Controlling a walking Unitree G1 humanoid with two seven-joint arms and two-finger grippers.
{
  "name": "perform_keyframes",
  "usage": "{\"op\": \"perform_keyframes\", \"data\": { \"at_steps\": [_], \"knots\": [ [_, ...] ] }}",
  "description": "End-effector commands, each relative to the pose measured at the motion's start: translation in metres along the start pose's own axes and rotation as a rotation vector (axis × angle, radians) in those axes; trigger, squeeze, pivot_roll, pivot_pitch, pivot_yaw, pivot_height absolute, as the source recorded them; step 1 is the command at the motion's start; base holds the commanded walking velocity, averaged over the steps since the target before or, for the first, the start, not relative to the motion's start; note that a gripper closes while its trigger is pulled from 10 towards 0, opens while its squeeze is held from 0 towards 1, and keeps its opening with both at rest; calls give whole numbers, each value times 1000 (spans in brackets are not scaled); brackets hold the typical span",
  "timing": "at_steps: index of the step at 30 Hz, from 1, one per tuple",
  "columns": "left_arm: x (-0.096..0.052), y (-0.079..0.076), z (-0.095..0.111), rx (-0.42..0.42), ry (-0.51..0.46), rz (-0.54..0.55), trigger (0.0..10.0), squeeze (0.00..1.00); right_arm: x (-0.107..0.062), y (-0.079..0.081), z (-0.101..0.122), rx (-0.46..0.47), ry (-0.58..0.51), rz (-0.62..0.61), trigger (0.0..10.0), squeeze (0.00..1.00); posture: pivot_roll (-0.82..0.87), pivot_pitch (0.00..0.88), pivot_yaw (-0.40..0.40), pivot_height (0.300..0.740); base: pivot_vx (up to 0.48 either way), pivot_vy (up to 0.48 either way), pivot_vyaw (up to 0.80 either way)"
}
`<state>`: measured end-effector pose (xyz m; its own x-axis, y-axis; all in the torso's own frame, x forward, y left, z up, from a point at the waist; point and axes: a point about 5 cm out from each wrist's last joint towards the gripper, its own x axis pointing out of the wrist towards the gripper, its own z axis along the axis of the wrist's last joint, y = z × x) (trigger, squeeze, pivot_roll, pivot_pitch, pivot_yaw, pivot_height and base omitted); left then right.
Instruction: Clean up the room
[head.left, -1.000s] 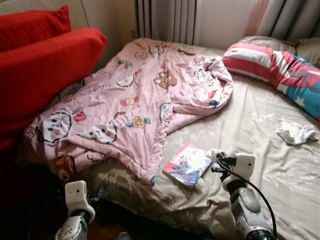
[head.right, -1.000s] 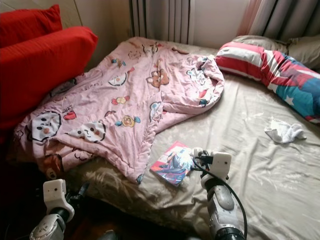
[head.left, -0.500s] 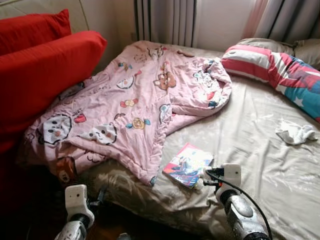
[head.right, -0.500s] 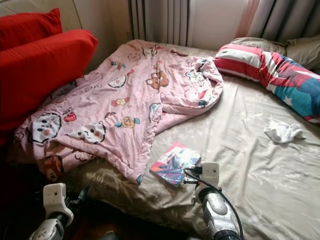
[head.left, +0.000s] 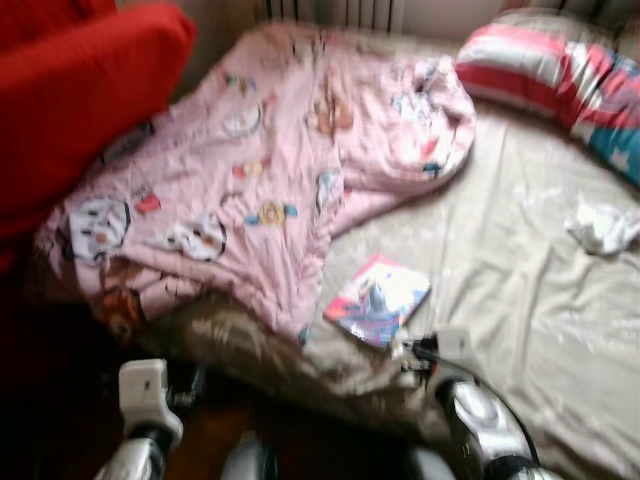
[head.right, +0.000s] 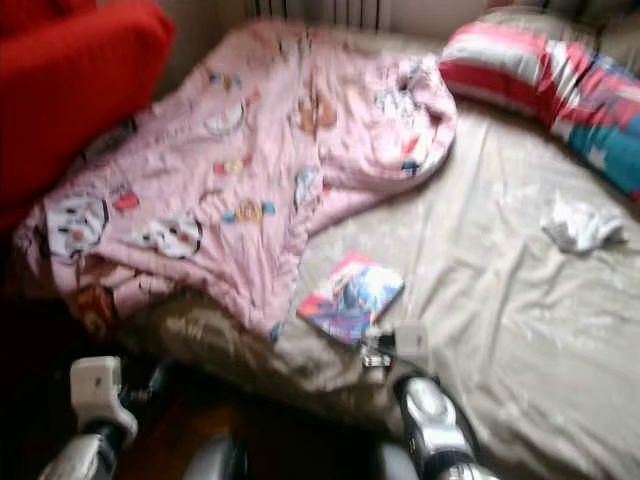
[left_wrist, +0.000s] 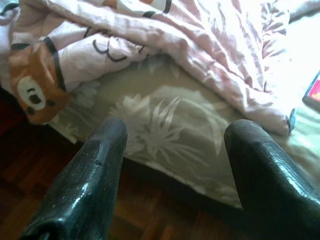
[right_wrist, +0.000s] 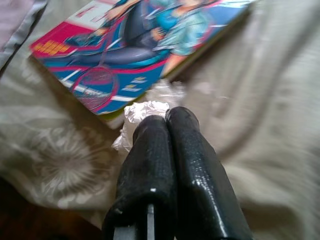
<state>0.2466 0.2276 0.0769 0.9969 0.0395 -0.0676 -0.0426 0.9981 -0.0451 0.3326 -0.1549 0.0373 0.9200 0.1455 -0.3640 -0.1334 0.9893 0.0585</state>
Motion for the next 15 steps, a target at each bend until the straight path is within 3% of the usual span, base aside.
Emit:
{"op": "perform_keyframes", "data": {
  "at_steps": [1, 8, 9, 15],
  "knots": [
    [-7, 3, -1, -6, 27, 6, 10000, 0, -2, 3, -13, -13, 59, 15, 10000, 0, 177, 438, 48, 636, 0, 0, 0],
    [-17, 6, 13, 5, 20, 12, 10000, 0, 0, 9, -9, -24, 50, 35, 10000, 0, 203, 482, 57, 636, 0, 0, 0],
    [-19, 6, 15, 6, 23, 14, 10000, 0, 0, 9, -8, -32, 47, 34, 10000, 59, 206, 493, 61, 636, 0, 0, 0],
    [-28, 6, 19, 7, 45, 19, 10000, 0, 4, 6, 8, -16, -24, -20, 10000, 71, 203, 503, 62, 636, 0, 0, 0]
  ]
}}
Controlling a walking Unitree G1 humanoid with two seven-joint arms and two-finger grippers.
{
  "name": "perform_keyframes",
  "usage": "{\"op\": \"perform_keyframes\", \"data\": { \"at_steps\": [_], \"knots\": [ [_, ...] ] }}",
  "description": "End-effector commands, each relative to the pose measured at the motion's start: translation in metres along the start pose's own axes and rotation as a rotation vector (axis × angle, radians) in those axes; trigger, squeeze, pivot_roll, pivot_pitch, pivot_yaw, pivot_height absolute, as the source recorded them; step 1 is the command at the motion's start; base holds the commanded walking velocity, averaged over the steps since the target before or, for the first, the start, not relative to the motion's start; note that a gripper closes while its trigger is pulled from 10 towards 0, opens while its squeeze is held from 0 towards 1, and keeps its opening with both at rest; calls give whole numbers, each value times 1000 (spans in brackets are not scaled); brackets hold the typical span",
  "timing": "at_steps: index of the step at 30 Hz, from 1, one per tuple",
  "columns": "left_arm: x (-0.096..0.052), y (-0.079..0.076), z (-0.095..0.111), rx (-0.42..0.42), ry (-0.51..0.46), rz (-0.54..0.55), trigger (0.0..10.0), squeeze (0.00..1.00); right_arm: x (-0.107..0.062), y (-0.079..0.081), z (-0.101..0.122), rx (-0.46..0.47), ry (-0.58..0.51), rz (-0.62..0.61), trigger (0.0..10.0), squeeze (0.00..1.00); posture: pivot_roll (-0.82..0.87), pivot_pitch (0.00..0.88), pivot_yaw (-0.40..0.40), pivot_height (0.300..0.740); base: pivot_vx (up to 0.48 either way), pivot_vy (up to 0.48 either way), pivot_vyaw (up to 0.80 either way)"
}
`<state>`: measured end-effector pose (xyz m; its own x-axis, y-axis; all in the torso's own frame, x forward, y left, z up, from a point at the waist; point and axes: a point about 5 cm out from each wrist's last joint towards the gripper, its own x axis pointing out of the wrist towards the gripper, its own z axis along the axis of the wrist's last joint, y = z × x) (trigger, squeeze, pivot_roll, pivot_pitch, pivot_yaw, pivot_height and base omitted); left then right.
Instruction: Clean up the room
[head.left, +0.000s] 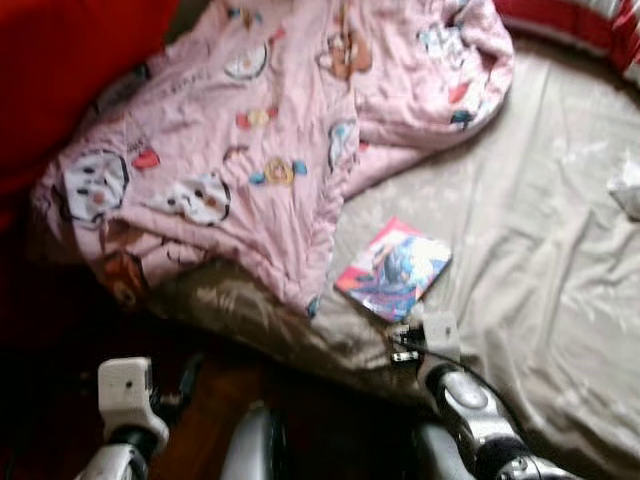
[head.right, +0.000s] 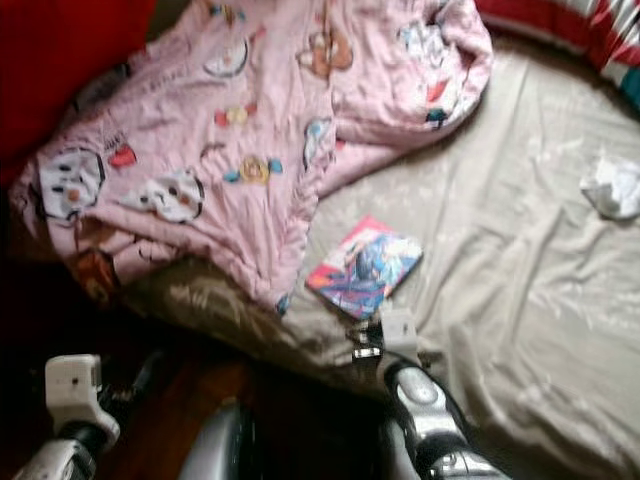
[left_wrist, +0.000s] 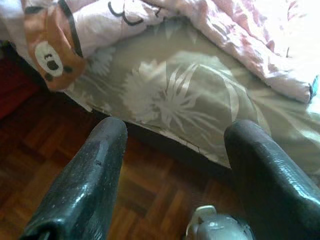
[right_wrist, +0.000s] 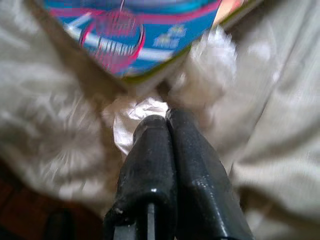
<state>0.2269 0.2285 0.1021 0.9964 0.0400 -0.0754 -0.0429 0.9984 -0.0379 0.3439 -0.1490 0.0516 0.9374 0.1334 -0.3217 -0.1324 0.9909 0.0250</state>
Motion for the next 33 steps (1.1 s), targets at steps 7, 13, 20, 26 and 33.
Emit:
{"op": "perform_keyframes", "data": {
  "at_steps": [7, 13, 20, 26, 33],
  "knots": [
    [5, 2, -6, -22, 46, 20, 10000, 0, 0, -5, 8, 57, -61, -30, 10000, 0, 186, 441, 48, 636, 0, 0, 0],
    [22, -5, -9, -49, 56, -36, 10000, 0, -4, -13, 5, -3, -54, 55, 10000, 0, 165, 332, 26, 636, 0, 0, 0],
    [39, 3, -21, -25, 92, -46, 10000, 0, -11, -29, 5, -36, -87, 75, 10000, 0, 117, 186, 2, 636, 0, 0, 0],
    [50, -5, -18, -30, 66, -79, 10000, 0, -17, -30, 0, -53, -102, 109, 10000, 0, 100, 131, -6, 636, 0, 0, 0],
    [65, -23, -15, -30, 52, -235, 10000, 0, -15, -15, 9, -111, -121, 235, 10000, 0, 72, 67, -12, 636, 0, 0, 0]
  ]
}}
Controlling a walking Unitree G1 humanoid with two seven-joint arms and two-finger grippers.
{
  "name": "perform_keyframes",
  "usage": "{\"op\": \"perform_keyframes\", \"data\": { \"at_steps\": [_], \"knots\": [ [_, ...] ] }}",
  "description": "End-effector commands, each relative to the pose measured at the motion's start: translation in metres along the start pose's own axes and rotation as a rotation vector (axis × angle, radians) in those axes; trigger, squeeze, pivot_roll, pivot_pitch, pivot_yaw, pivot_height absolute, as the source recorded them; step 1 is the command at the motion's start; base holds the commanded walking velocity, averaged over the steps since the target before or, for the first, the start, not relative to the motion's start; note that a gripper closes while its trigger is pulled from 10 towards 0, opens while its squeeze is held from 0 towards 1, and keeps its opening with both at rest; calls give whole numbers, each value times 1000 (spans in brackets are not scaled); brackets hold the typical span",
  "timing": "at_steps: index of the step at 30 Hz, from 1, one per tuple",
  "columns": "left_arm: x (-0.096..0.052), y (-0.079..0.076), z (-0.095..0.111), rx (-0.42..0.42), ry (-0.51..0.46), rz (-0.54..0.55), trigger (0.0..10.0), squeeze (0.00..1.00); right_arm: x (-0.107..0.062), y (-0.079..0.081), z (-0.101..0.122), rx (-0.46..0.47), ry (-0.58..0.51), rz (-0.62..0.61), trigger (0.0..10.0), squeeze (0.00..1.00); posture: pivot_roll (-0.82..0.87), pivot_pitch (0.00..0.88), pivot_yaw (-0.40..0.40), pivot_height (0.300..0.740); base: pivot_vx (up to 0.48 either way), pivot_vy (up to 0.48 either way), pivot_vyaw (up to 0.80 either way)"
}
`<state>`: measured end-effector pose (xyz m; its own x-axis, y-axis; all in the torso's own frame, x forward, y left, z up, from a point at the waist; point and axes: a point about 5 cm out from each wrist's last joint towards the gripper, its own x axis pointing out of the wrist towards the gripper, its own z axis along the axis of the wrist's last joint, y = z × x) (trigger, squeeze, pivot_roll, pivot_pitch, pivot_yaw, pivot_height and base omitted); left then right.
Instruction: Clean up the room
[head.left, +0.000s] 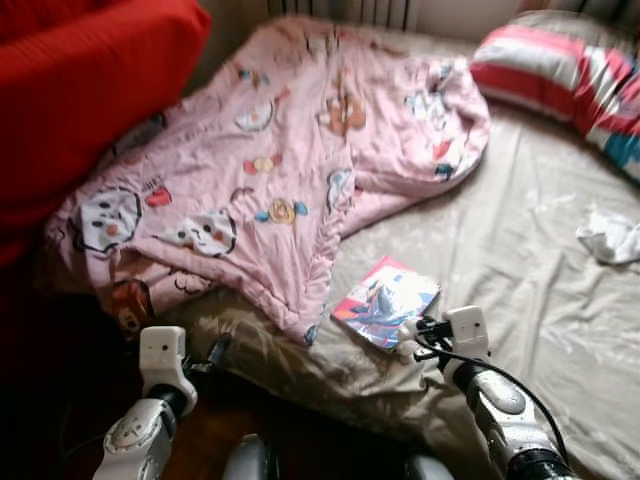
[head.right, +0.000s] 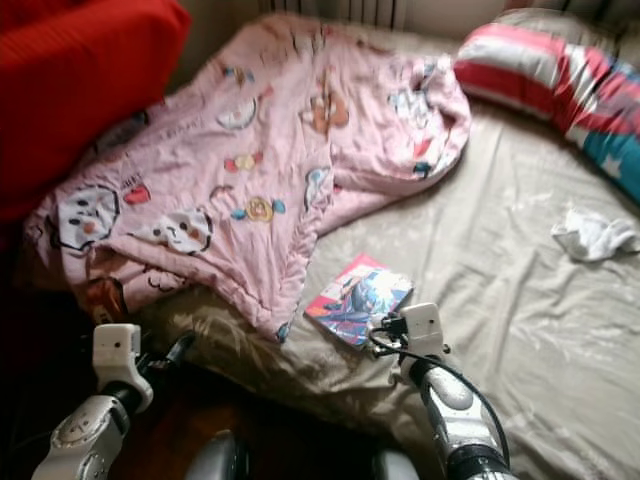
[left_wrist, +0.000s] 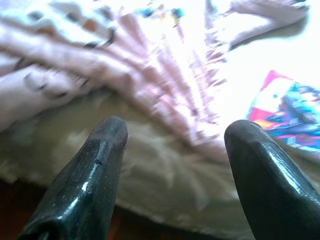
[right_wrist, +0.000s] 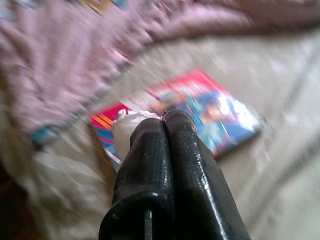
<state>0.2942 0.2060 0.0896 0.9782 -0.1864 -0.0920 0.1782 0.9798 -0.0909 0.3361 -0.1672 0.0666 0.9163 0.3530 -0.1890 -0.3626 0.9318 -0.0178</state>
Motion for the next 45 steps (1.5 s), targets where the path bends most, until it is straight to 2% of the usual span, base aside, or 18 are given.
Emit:
{"op": "perform_keyframes", "data": {
  "at_steps": [1, 5, 6, 7, 8, 10, 13, 14, 17, 18, 21, 23, 33, 39, 41, 45],
  "knots": [
    [-2, 3, -7, 4, 22, 1, 10000, 0, 1, 0, 0, 4, 10, 0, 10000, 0, 67, 56, -15, 636, 0, 0, 0],
    [-1, 12, -12, -11, 25, 66, 10000, 0, 1, -6, 2, 32, -5, -78, 10000, 0, 72, 41, -17, 636, 0, 0, 0],
    [-2, 21, -19, -36, 39, 140, 10000, 0, 0, -12, 1, 98, -18, -156, 10000, 0, 80, 29, -19, 636, 0, 0, 0],
    [-2, 21, -19, -36, 39, 140, 10000, 0, 0, -12, 1, 98, -18, -156, 10000, 0, 80, 29, -19, 636, 0, 0, 0],
    [-7, 32, -32, -62, 75, 232, 10000, 0, -3, -15, -1, 140, -33, -206, 10000, 0, 81, 20, -18, 636, 0, 0, 0],
    [-8, 35, -35, -68, 83, 252, 10000, 0, -3, -16, -2, 145, -37, -214, 10000, 0, 81, 20, -18, 636, 0, 0, 0],
    [-20, 42, -61, -67, 190, 327, 10000, 0, -5, -10, -11, 159, -7, -207, 10000, 0, 74, 6, -11, 651, 0, 0, 0],
    [-20, 42, -61, -67, 190, 327, 10000, 0, -5, -10, -11, 159, -7, -207, 10000, 0, 74, 6, -11, 651, 0, 0, 0],
    [-30, 45, -81, -79, 264, 365, 10000, 0, -11, -8, -28, 157, 63, -226, 10000, 0, 76, 0, -11, 666, 0, 0, 0],
    [-33, 44, -87, -83, 291, 373, 10000, 0, -16, -9, -38, 170, 100, -250, 10000, 0, 79, 0, -13, 671, 0, 0, 0],
    [-34, 44, -92, -84, 311, 379, 10000, 0, -21, -10, -46, 179, 133, -274, 10000, 0, 79, 0, -13, 676, 0, 0, 0],
    [-38, 39, -106, -102, 375, 384, 10000, 0, -37, -13, -71, 216, 226, -341, 10000, 0, 71, 0, -13, 691, 0, 0, 0],
    [-45, 31, -125, -107, 495, 383, 10000, 0, -57, -12, -97, 270, 329, -410, 10000, 0, 68, 0, -7, 736, 0, 0, 0],
    [-47, 29, -129, -104, 513, 380, 10000, 0, -60, -9, -103, 277, 357, -417, 10000, 0, 70, 0, -7, 740, 0, 0, 0],
    [-53, 25, -137, -105, 555, 379, 10000, 0, -68, -3, -115, 298, 410, -427, 10000, 0, 79, 0, -5, 740, 0, 0, 0],
    [-63, 20, -148, -104, 607, 373, 10000, 0, -72, 9, -125, 326, 456, -400, 10000, 0, 71, 0, 2, 740, 0, 0, 0]
  ]
}}
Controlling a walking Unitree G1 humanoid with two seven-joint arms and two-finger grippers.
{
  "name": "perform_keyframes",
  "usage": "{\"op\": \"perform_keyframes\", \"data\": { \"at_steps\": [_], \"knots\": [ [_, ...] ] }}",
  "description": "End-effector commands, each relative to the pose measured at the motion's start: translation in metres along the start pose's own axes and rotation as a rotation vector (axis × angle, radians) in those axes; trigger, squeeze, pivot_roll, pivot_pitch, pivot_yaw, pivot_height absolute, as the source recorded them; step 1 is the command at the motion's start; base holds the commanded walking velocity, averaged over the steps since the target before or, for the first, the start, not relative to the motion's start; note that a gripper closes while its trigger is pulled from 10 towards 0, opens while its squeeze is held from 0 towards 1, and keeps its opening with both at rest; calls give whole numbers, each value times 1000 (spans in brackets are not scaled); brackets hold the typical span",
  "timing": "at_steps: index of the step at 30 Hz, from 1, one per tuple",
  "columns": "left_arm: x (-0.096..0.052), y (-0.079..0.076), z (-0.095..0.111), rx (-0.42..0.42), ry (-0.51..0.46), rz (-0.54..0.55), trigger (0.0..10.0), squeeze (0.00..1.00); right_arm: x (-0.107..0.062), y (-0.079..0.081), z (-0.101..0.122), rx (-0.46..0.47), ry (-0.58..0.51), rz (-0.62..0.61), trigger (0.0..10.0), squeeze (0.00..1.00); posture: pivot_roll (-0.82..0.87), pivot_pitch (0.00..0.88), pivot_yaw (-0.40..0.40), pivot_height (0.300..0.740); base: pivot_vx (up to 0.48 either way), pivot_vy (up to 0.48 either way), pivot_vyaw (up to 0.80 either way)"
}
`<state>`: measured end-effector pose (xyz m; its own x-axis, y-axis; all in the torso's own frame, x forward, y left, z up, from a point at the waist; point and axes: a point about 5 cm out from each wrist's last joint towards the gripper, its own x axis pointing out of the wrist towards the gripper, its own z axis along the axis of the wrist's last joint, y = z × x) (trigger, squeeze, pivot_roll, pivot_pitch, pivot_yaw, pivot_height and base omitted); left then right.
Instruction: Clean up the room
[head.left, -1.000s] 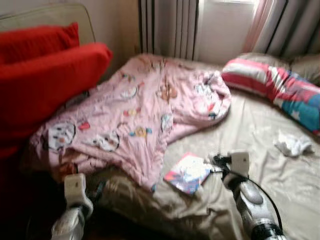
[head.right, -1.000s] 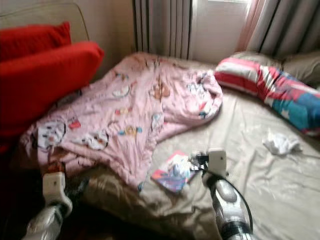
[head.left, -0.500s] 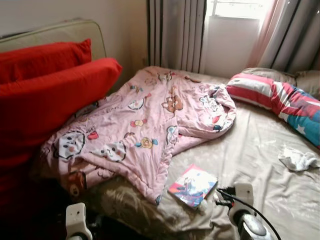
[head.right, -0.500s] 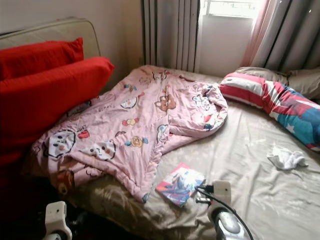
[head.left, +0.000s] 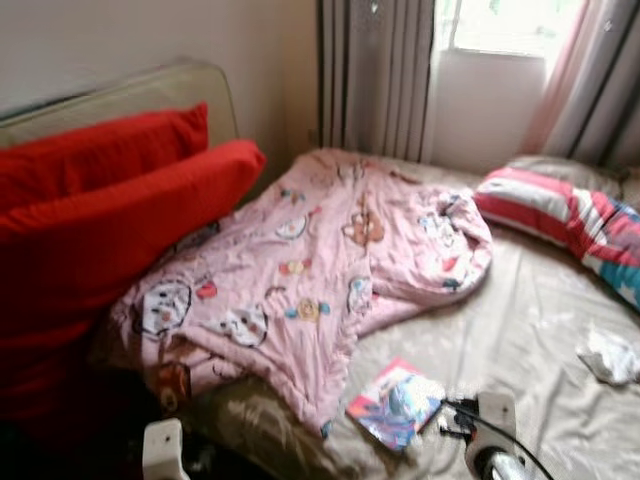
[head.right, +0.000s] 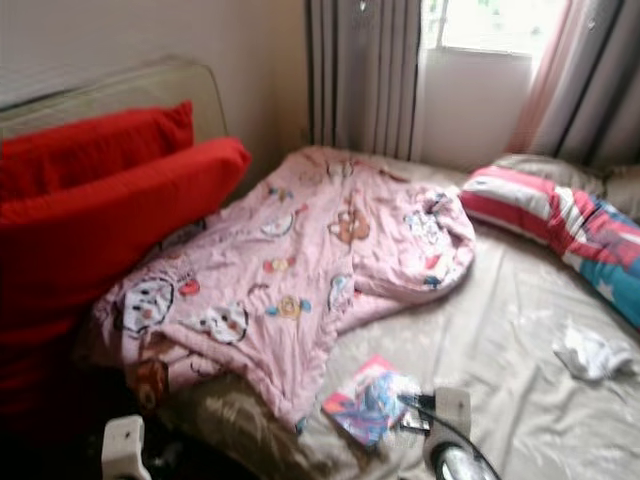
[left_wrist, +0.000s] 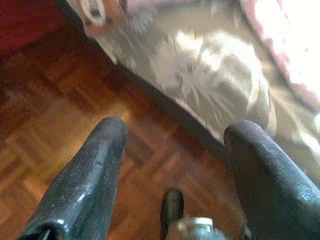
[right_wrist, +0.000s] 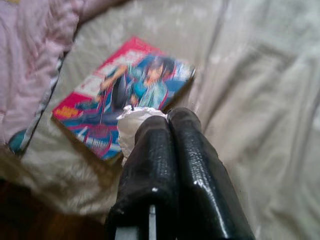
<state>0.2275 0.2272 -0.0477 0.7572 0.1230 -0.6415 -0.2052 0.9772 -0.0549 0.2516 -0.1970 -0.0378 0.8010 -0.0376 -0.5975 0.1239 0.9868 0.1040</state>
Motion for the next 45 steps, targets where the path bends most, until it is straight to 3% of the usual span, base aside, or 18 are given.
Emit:
{"op": "perform_keyframes", "data": {
  "at_steps": [1, 8, 22, 31, 45],
  "knots": [
    [-2, 1, -9, 25, 39, 4, 10000, 0, -2, 1, -8, 2, 37, 10, 10000, 0, 71, 0, 2, 740, 0, 0, 0],
    [-4, 1, -17, 32, 66, 3, 10000, 0, -2, 5, -11, -11, 53, 25, 10000, 0, 71, 0, 2, 740, 0, 0, 0],
    [-8, 6, -30, 41, 121, 7, 10000, 0, -1, 8, -11, -15, 55, 23, 10000, 0, 73, 0, 5, 740, 0, 330, 0],
    [-14, 26, -35, 43, 146, 32, 10000, 0, 0, 10, -7, -3, 40, 28, 10000, 0, 73, 0, 16, 740, 0, 480, 0],
    [-13, 19, -36, 44, 151, 24, 10000, 0, 0, 10, -8, 1, 42, 24, 10000, 0, 77, 0, 18, 740, 0, 480, 0]
  ]
}}
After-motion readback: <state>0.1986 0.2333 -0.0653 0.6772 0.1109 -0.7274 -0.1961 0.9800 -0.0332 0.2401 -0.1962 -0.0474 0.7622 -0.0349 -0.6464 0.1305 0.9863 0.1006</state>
